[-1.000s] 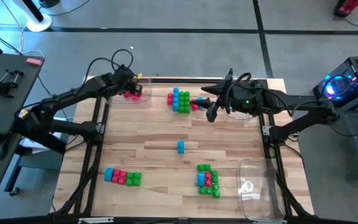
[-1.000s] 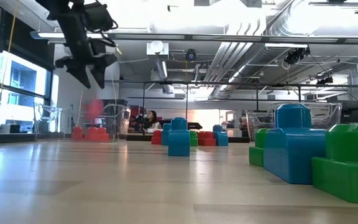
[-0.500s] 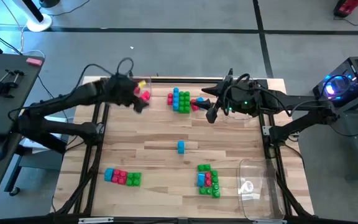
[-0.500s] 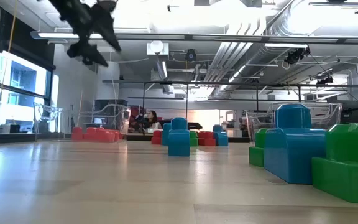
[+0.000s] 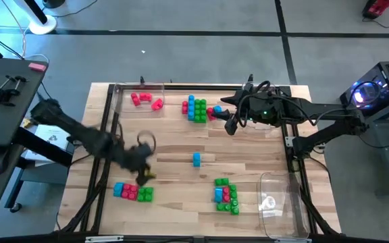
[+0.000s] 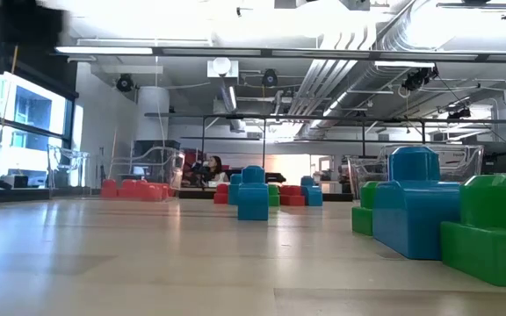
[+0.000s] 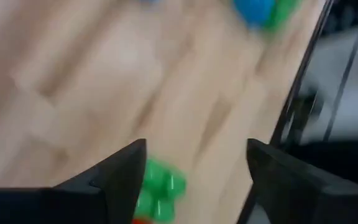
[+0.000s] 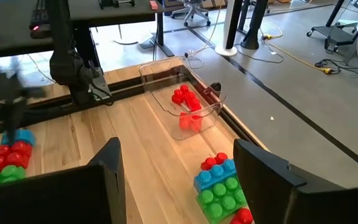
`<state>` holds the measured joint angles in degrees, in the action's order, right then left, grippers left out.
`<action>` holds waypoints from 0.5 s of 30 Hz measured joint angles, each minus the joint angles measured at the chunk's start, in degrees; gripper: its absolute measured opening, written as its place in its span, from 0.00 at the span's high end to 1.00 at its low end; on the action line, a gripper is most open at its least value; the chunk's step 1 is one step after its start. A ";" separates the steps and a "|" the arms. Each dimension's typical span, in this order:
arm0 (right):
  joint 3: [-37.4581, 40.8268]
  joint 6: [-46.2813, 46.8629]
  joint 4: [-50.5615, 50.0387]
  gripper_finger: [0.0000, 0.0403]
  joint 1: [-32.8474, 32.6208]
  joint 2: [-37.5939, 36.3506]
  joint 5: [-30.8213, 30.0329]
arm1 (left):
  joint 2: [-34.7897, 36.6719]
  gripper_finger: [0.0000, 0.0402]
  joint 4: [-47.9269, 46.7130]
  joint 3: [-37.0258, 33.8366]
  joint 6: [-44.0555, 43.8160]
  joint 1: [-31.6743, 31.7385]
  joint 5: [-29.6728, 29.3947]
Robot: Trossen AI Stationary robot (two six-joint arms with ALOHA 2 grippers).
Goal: Sort blocks
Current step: Put the red game piece into the top left transparent bin
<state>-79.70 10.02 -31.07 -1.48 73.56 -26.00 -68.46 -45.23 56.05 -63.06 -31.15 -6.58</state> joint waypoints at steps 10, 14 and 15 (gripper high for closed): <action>0.00 -0.11 -0.01 0.53 0.01 0.00 1.77 | -9.67 0.96 -0.84 0.00 -0.69 -13.16 5.70; 0.00 -0.76 -0.02 0.56 0.00 0.00 3.06 | -13.08 0.99 -3.60 0.00 8.74 -16.76 5.73; 0.00 -0.92 -0.02 0.57 0.00 0.00 3.06 | -13.96 0.99 -4.93 -0.01 10.38 -17.34 5.83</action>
<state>-79.70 9.10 -31.09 -1.48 73.56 -22.93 -82.41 -50.16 56.04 -52.68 -48.49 -0.75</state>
